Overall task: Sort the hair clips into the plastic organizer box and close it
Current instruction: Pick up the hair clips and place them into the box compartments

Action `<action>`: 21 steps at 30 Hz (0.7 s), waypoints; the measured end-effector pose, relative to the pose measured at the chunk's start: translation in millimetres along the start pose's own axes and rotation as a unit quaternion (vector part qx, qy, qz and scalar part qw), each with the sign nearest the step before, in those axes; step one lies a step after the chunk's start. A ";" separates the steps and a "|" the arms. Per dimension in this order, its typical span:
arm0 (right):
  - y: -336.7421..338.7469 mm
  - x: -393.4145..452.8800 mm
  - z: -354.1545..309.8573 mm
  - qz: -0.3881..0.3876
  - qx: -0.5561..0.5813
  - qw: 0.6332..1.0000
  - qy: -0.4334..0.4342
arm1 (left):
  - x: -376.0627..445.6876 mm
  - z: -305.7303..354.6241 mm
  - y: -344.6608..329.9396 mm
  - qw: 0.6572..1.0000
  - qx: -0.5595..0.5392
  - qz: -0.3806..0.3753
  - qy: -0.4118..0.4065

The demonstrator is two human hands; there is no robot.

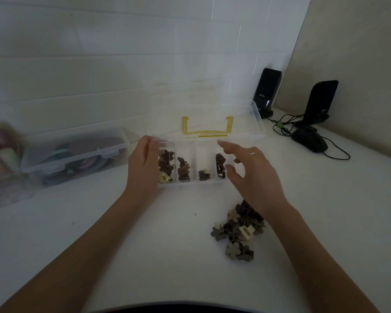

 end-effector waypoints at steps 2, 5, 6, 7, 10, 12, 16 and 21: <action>4.1 0.5 0.8 0.016 0.016 1.000 0.007 | 0.3 -0.7 0.7 1.000 0.003 0.004 0.002; 2.4 1.7 -1.7 0.010 0.020 0.999 0.027 | 2.2 -2.7 1.0 1.000 0.008 0.004 0.002; 1.9 1.5 -3.5 0.010 0.021 0.999 0.035 | 2.7 -3.4 0.9 1.000 0.008 0.005 0.001; 1.4 0.9 -5.3 0.009 0.023 0.999 0.044 | 2.9 -4.2 0.8 1.000 0.007 0.005 0.002; -4.4 -1.1 -7.7 -0.011 0.038 0.997 0.066 | 5.3 -7.8 1.3 1.000 0.005 0.001 0.014; -6.6 -1.1 -5.7 -0.019 0.061 0.996 0.064 | 7.3 -10.5 1.1 1.000 -0.003 -0.004 0.028; 7.5 -1.8 11.5 -0.028 0.178 0.983 0.022 | 6.9 -9.2 0.3 0.999 0.004 -0.004 0.036; 13.7 -19.7 25.5 -0.194 0.235 0.952 0.018 | 5.8 -10.9 0.4 0.999 -0.018 -0.002 0.037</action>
Point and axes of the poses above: each hand's wrist, its own x-axis towards the middle knuckle, its own y-axis out of the back of the hand, z = x × y, the point moved 8 cm from there along x, towards the middle knuckle, and after that the axes turned 11 degrees about y, right-handed, at the moved point
